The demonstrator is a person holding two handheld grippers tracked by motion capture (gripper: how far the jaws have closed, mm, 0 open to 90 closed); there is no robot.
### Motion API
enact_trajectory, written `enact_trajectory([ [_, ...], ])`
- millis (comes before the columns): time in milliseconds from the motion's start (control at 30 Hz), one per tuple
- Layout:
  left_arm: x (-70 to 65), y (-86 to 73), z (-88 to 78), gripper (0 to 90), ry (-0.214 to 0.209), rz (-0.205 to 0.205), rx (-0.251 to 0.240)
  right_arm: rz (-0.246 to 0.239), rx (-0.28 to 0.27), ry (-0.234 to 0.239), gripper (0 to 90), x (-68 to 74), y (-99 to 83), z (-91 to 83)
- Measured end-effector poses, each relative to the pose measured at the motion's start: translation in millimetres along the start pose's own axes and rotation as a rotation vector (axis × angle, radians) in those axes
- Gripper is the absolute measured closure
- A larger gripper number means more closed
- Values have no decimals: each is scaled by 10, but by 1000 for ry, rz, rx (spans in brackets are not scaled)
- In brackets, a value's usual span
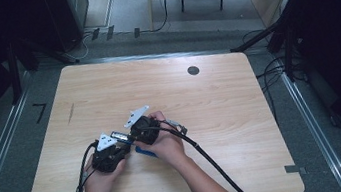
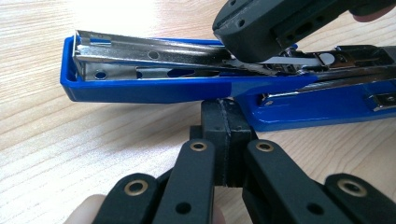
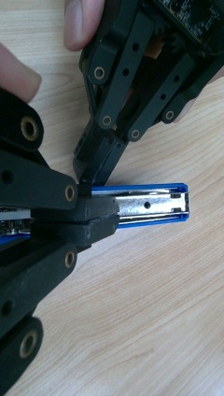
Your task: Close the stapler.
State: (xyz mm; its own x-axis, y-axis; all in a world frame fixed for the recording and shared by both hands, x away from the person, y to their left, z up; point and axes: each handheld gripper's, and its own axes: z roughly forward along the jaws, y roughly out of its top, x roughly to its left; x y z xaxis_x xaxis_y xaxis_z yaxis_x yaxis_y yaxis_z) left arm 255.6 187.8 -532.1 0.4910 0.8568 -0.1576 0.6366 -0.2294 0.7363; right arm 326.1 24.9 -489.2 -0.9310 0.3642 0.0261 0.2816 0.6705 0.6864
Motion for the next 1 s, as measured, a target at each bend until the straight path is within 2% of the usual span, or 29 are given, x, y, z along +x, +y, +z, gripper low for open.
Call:
enact_trajectory([
  [400, -11, 3, -5, 900, 9, 3, -20, -2, -3, 1, 900, -2, -1, -32],
  [700, -54, 5, -44, 900, 19, 18, -73, -5, -28, 7, 900, -3, 10, -97],
  [833, -67, 2, -64, 900, 8, 21, -86, -10, -34, 3, 900, -1, 6, -125],
  [933, -117, -33, -103, 900, -14, 4, -97, -12, -36, -1, 900, 7, 2, -138],
  [1000, -174, -46, -134, 900, -22, 24, -98, -9, -38, -2, 900, 6, -3, -152],
])
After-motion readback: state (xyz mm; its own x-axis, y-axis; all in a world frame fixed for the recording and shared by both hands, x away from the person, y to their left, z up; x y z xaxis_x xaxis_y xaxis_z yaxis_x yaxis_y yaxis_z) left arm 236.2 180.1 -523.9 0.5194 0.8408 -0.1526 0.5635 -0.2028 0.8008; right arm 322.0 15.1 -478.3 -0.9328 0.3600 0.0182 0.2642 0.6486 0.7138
